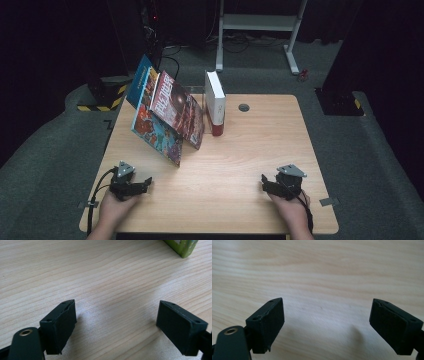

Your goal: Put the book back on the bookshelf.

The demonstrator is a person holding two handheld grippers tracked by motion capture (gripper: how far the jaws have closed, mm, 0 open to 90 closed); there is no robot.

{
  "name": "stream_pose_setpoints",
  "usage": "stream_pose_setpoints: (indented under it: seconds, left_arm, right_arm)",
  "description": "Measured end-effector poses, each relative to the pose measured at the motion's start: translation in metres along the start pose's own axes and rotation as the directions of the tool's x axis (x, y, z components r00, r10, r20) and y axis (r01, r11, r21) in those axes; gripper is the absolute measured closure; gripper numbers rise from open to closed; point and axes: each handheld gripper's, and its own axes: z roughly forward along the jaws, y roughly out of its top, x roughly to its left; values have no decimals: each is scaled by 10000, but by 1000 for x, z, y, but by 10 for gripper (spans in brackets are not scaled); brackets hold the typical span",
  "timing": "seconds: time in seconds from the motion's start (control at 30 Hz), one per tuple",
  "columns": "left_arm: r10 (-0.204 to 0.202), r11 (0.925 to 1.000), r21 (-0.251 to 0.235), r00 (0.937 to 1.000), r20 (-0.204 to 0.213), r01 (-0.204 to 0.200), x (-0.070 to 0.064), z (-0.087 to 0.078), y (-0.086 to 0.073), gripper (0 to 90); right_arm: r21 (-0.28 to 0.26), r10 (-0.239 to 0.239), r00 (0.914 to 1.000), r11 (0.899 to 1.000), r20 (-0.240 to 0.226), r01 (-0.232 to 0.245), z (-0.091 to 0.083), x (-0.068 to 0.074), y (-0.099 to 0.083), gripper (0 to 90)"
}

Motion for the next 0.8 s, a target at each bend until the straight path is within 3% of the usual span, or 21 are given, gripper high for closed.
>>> stream_pose_setpoints:
  seconds: [0.1,0.2,0.33,0.8]
  left_arm:
    - [-16,10000,8,10000,26,16,0,0,0,162]
    - [-26,10000,7,10000,28,26,0,0,0,159]
    - [-14,10000,18,10000,65,14,0,0,0,156]
    - [-69,10000,32,10000,-6,69,-1,0,0,151]
  right_arm:
    - [601,127,9998,9981,-123,-120,3,-7,-4,119]
    - [687,244,9994,9974,-237,-227,3,-9,-4,94]
    - [694,-53,9987,9975,-512,88,6,-5,-2,92]
    - [722,28,9992,9974,-398,1,7,-5,-1,94]
